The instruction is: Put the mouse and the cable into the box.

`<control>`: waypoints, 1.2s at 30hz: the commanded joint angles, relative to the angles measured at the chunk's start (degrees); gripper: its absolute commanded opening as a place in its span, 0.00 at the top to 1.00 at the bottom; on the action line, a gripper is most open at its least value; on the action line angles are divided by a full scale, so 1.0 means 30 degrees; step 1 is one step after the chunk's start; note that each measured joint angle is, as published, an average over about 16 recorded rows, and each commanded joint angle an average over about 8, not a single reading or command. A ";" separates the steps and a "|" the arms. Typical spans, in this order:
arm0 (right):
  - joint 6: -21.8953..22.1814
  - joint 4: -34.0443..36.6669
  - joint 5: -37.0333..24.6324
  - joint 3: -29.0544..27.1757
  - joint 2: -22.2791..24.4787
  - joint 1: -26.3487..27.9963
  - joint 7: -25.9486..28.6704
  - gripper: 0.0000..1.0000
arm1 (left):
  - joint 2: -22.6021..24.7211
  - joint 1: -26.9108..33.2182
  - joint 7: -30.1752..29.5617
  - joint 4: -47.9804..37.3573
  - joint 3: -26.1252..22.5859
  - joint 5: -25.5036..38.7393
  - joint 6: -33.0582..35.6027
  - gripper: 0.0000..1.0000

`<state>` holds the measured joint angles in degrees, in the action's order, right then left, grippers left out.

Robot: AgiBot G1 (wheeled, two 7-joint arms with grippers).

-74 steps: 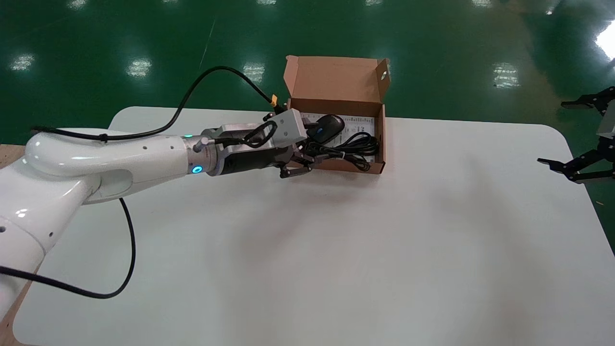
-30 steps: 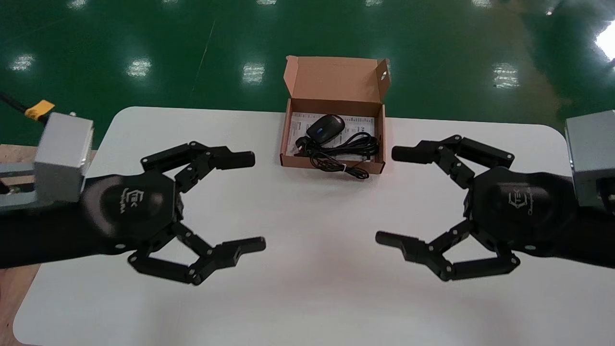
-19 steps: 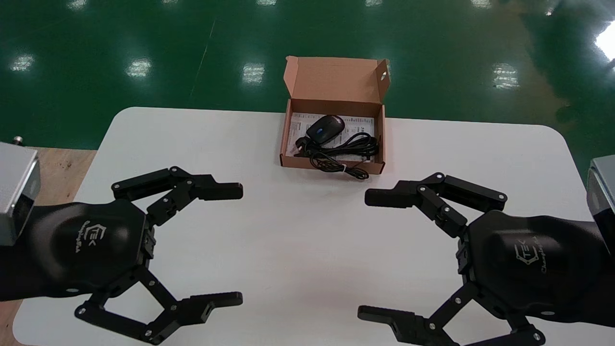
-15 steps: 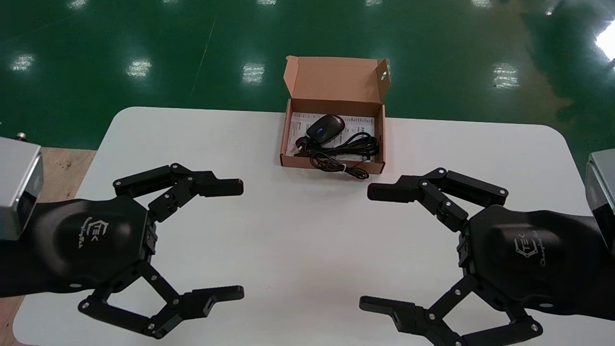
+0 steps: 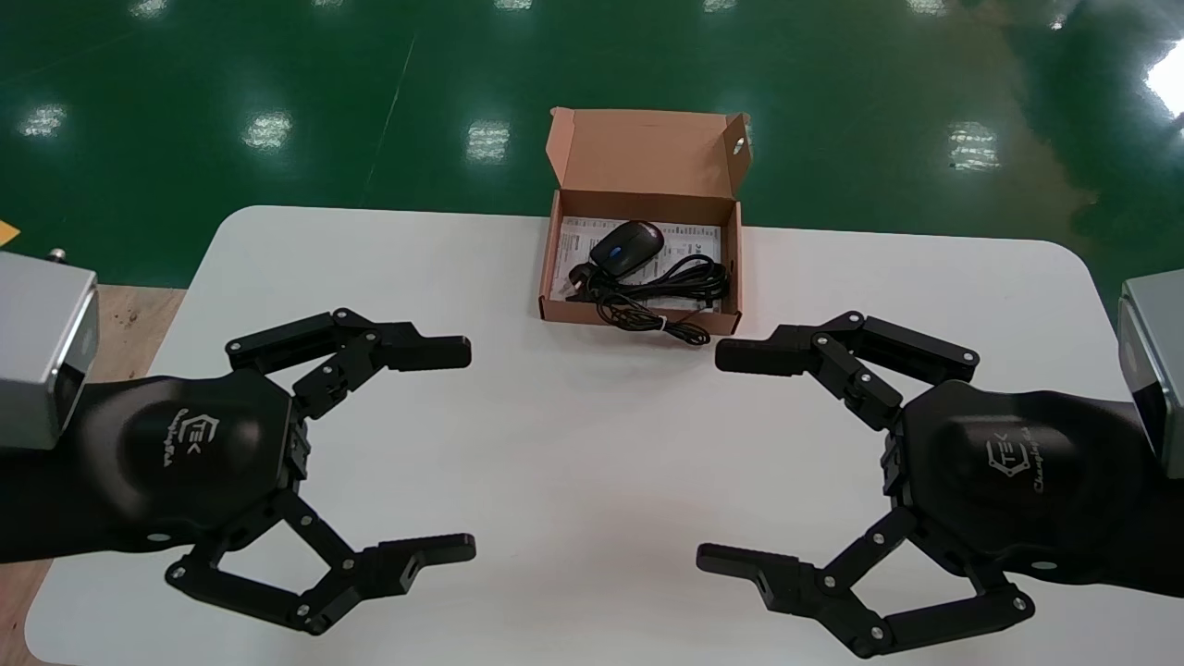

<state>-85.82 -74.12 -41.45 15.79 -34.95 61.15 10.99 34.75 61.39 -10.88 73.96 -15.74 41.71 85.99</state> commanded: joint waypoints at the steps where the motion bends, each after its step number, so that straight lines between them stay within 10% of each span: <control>1: 0.0011 0.0043 -0.0029 0.0017 -0.0002 0.0027 -0.0019 0.00 | 0.0017 0.0010 0.0008 -0.0026 -0.0019 0.0010 -0.0022 0.00; 36: 0.0054 0.0205 -0.0153 0.0088 -0.0021 0.0146 -0.0107 0.00 | 0.0085 0.0054 0.0045 -0.0131 -0.0091 0.0049 -0.0102 0.00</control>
<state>-85.66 -73.50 -41.91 16.05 -35.02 61.59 10.67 35.00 61.55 -10.74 73.57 -16.01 41.85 85.69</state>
